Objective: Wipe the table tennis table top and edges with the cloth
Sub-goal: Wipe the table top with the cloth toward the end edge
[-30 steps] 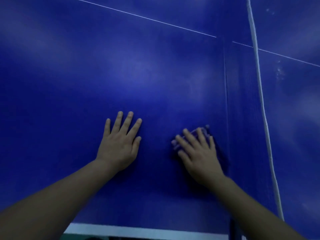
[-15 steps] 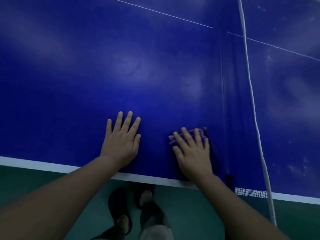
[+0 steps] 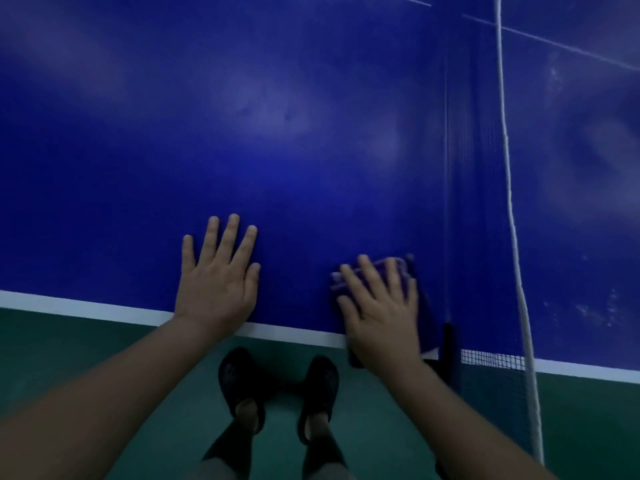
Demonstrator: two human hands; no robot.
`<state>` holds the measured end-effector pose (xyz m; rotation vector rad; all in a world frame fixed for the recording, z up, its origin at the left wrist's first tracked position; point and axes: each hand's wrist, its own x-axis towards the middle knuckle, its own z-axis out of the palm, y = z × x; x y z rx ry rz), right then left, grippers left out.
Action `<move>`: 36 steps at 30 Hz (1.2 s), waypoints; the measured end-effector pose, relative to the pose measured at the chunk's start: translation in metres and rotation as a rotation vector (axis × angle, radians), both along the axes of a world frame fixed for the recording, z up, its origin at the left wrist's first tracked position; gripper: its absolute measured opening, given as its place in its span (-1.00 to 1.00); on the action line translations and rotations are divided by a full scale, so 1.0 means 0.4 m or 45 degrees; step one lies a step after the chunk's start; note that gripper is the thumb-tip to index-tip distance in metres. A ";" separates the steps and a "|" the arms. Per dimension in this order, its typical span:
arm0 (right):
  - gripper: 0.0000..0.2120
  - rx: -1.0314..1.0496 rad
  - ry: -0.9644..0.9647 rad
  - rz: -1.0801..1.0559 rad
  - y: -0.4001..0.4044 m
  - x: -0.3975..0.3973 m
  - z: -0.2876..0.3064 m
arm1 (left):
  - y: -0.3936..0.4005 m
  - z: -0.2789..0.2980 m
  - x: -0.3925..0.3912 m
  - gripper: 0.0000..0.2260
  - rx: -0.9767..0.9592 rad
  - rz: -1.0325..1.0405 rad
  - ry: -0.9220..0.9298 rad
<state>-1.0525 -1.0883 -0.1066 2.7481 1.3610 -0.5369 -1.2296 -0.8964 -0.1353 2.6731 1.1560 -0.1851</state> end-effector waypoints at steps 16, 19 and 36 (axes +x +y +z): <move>-0.50 -0.001 -0.032 -0.534 0.140 -0.059 -0.003 | 0.051 0.004 -0.095 -0.46 -0.047 -0.113 -0.049; -0.49 0.030 0.003 -0.255 0.260 -0.222 -0.014 | 0.074 -0.003 -0.148 -0.48 -0.021 -0.125 -0.045; -0.48 0.008 -0.054 -0.673 0.071 -0.038 -0.007 | 0.110 0.000 -0.219 -0.46 -0.046 -0.012 -0.073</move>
